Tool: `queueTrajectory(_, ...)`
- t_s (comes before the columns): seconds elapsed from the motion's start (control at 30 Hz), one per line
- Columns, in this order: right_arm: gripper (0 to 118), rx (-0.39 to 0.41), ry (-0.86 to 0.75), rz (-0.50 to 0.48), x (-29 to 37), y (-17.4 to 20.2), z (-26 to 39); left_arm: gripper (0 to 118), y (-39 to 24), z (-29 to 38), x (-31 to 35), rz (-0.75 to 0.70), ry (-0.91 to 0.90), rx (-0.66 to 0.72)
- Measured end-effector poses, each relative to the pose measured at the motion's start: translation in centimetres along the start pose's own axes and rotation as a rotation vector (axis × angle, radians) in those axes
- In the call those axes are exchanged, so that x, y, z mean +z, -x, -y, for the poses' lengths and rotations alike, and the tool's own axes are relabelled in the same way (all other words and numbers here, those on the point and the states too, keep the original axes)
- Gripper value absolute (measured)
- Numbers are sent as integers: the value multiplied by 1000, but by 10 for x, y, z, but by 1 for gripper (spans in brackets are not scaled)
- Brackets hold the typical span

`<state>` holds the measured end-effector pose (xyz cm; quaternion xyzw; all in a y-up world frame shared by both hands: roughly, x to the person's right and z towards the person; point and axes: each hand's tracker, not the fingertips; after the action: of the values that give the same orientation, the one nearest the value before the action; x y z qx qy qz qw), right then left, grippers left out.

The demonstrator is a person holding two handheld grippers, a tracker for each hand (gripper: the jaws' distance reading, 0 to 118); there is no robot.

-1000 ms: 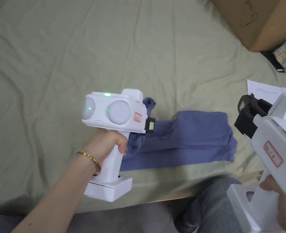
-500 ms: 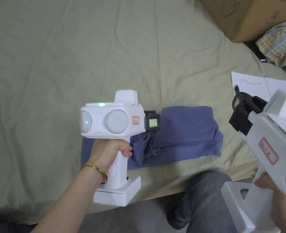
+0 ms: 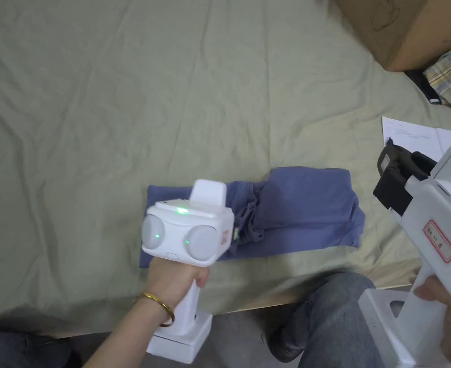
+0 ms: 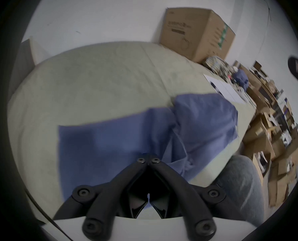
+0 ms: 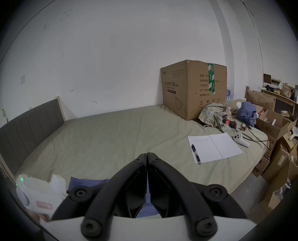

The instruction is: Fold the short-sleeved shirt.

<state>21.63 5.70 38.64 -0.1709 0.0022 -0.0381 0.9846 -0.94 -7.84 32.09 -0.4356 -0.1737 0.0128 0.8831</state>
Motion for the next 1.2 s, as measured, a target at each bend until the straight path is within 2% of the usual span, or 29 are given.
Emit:
queueTrajectory(0.23, 0, -9, 13, 19, 4, -9, 1, 0, -57, 9, -34, 49, 91, -150)
queueTrajectory(0.33, 0, -17, 7, 26, 6, -11, 0, 0, -58, -2, -34, 67, 104, -78)
queueTrajectory(0.4, 0, -18, 7, 31, 6, -11, -1, 0, -48, -17, -16, 193, 34, 7)
queueTrajectory(0.47, 0, -24, 5, 27, 7, -12, -2, 17, -31, -37, 6, 210, -69, 71)
queueTrajectory(0.53, 0, -26, -1, 22, 7, -11, -5, 64, -10, -55, 27, 208, -169, 130)
queueTrajectory(0.6, 0, -22, -13, 16, 8, -8, -8, 100, 18, -72, 52, 220, -239, 204)
queueTrajectory(0.67, 0, -22, -25, 10, 9, -6, -12, 116, 50, -83, 71, 234, -284, 260)
queueTrajectory(0.83, 0, -15, -67, -3, 10, 1, -17, 118, 135, -83, 86, 250, -301, 334)
queueTrajectory(1.0, 0, -10, -67, -22, 7, 10, -19, 118, 195, -45, 68, 264, -146, 475)
queueTrajectory(1.07, 0, 3, -63, -25, 4, 12, -19, 118, 214, -23, 50, 330, -72, 550)
queueTrajectory(1.2, 0, 29, -60, -28, 4, 18, -20, 118, 236, 8, 14, 373, 84, 592)
